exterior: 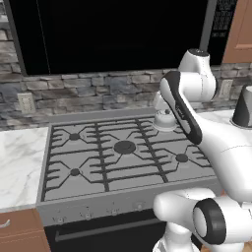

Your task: Lower the heat of the kettle.

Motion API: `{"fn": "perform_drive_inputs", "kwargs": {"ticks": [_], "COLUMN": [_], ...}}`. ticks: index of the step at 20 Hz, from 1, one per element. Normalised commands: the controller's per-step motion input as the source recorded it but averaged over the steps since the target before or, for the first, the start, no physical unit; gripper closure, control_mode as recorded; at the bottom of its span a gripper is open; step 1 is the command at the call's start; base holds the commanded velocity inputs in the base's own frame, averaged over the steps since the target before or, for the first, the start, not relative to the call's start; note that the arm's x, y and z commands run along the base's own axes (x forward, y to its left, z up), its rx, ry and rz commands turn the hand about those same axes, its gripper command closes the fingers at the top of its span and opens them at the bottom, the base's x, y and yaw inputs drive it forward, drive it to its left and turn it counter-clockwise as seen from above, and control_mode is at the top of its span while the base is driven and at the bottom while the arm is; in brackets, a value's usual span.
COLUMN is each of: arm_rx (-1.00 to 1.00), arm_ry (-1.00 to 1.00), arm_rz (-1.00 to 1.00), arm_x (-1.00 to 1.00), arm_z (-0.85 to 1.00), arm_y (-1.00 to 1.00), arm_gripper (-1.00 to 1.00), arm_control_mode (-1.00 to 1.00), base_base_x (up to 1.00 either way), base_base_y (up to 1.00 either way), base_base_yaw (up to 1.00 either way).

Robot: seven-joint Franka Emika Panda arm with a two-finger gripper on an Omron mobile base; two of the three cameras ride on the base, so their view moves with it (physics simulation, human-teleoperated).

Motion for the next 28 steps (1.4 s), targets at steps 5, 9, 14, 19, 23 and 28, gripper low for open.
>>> {"fn": "perform_drive_inputs", "kwargs": {"ticks": [5,9,14,19,23,28], "arm_rx": [0.00,0.00,0.00,0.00,0.00,0.00], "arm_ry": [0.00,0.00,0.00,0.00,0.00,0.00], "arm_rz": [0.00,0.00,0.00,0.00,0.00,0.00], "arm_x": [0.00,0.00,0.00,0.00,0.00,0.00], "arm_z": [0.00,0.00,0.00,0.00,0.00,0.00], "arm_y": [0.00,0.00,0.00,0.00,0.00,0.00], "arm_gripper": [-1.00,-1.00,-1.00,-1.00,-1.00,-1.00], "arm_control_mode": [1.00,1.00,1.00,1.00,1.00,1.00], "base_base_x": [-0.01,-0.05,0.00,0.00,0.04,0.17], "base_base_y": [0.10,0.57,0.71,0.50,0.16,0.13], "base_base_yaw": [0.00,-0.05,-0.04,-0.03,-0.01,0.00]}}
